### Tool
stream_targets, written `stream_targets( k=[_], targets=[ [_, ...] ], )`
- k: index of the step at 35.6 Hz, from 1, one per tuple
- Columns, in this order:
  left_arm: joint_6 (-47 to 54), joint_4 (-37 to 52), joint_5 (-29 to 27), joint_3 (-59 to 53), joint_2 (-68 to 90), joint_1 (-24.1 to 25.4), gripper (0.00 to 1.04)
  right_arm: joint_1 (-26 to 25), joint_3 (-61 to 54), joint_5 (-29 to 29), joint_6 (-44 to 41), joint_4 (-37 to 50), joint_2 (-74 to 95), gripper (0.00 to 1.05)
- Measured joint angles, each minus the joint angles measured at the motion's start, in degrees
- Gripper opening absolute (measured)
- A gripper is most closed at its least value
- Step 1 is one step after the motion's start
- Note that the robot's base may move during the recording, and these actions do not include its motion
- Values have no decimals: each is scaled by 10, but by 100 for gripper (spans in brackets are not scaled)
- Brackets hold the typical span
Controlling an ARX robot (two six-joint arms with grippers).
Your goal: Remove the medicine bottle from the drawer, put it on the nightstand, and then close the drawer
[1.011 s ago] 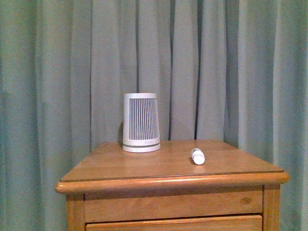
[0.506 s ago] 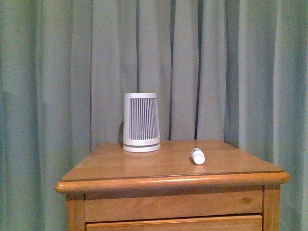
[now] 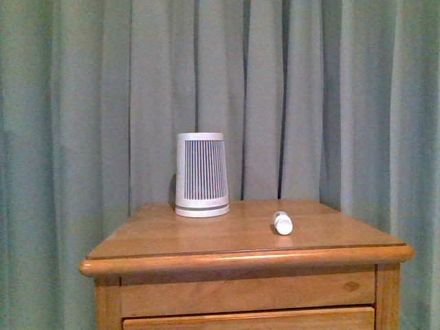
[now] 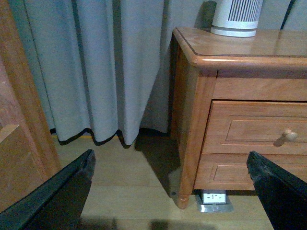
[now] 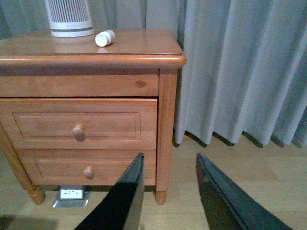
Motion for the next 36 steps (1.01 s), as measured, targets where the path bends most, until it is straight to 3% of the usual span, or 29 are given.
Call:
stream_targets(
  k=[9,13,36],
  targets=[
    [0,0,0,0,0,0,98,0,0,0,0,0,0,85],
    [0,0,0,0,0,0,98,0,0,0,0,0,0,99],
    [0,0,0,0,0,0,98,0,0,0,0,0,0,98]
  ],
)
